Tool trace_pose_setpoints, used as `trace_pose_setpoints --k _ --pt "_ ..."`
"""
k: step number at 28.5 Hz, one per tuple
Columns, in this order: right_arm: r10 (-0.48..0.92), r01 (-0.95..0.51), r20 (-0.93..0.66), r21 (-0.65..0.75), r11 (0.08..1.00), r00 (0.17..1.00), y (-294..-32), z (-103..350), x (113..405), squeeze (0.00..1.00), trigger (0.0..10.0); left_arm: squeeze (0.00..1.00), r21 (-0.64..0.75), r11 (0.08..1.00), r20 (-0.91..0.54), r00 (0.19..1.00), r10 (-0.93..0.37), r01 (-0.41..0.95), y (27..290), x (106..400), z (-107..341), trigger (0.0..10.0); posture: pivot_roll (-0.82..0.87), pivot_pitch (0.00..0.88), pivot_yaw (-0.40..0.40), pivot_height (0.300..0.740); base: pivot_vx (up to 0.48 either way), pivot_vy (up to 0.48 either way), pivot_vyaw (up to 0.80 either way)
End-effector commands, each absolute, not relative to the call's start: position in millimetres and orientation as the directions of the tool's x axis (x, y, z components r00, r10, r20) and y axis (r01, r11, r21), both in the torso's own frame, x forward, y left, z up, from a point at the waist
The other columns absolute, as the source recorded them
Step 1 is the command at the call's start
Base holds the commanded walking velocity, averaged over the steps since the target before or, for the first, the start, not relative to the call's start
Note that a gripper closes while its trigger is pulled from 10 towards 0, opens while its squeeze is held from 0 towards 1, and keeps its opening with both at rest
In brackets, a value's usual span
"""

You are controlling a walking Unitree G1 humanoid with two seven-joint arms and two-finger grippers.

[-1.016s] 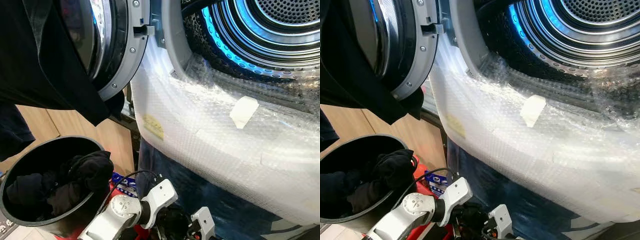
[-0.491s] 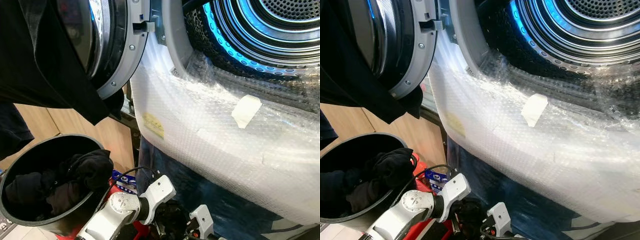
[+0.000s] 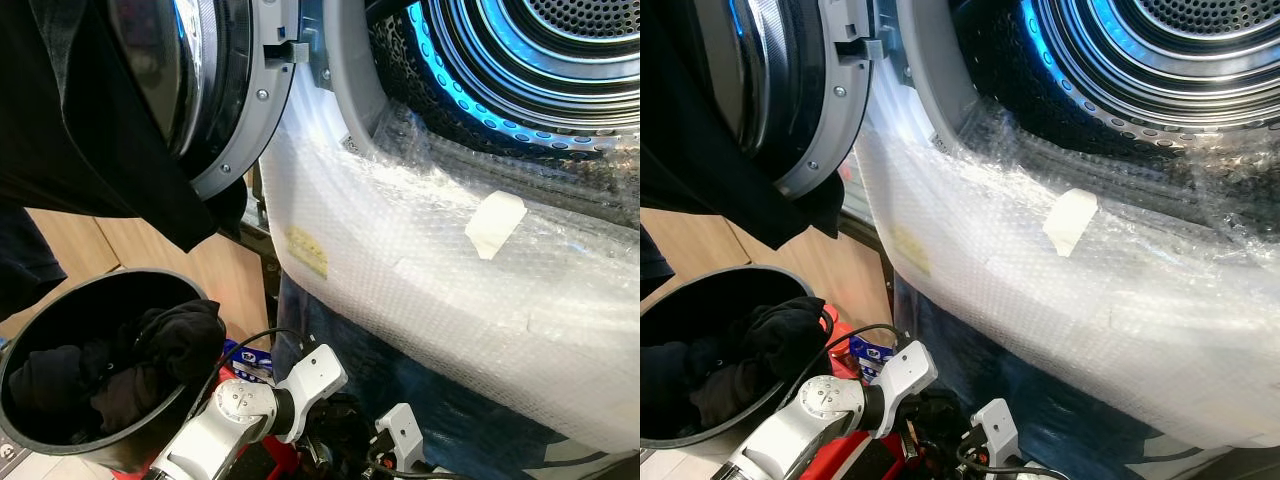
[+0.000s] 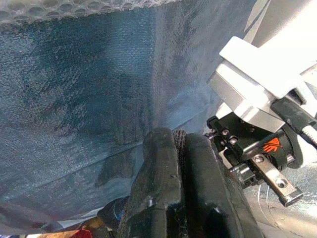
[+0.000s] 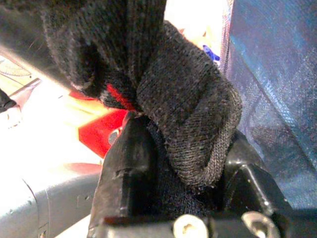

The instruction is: Clothes washing

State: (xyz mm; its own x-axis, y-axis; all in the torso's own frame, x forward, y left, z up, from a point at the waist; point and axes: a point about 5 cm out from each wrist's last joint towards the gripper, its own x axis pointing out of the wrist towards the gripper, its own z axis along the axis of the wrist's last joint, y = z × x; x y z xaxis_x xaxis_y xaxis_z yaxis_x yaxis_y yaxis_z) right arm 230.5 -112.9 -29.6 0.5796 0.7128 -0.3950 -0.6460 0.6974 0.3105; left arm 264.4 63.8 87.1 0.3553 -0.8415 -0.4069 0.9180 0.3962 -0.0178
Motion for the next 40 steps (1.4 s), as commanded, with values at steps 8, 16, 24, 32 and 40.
trace_pose_setpoints --k 8,16,24,32,40 --pt "0.708 -0.643 -0.423 0.310 0.700 0.566 -112.9 -36.7 221.8 0.00 0.0 1.00 -0.045 0.382 -0.344 0.345 -0.873 0.923 112.9 253.4 128.7 10.0 0.07 0.125 -0.005 0.740 0.000 0.000 0.00" --pt "0.703 -0.640 -0.428 0.308 0.704 0.568 -113.9 -37.5 221.6 0.00 0.0 1.00 -0.019 0.403 -0.333 0.375 -0.865 0.915 114.4 250.6 138.8 10.0 0.07 0.124 -0.005 0.740 0.000 0.000 0.00" --pt "0.684 -0.626 -0.418 0.290 0.724 0.598 -139.1 -39.3 208.6 0.00 0.0 0.00 0.454 0.890 0.089 0.991 -0.102 0.051 190.6 273.8 171.6 10.0 0.08 0.120 -0.010 0.740 0.000 0.000 0.00" --pt "0.673 -0.623 -0.357 0.260 0.737 0.647 -150.4 -28.2 207.2 0.00 0.0 0.00 0.381 0.896 0.108 0.974 0.200 -0.226 229.1 259.6 145.6 10.0 0.09 0.112 -0.012 0.740 0.000 0.000 0.00" --pt "0.678 -0.629 -0.284 0.253 0.735 0.678 -149.4 -12.7 209.1 0.00 0.0 0.00 0.406 0.858 0.128 0.949 0.289 -0.316 235.2 251.5 130.6 10.0 0.09 0.108 -0.011 0.740 0.000 0.000 0.00"
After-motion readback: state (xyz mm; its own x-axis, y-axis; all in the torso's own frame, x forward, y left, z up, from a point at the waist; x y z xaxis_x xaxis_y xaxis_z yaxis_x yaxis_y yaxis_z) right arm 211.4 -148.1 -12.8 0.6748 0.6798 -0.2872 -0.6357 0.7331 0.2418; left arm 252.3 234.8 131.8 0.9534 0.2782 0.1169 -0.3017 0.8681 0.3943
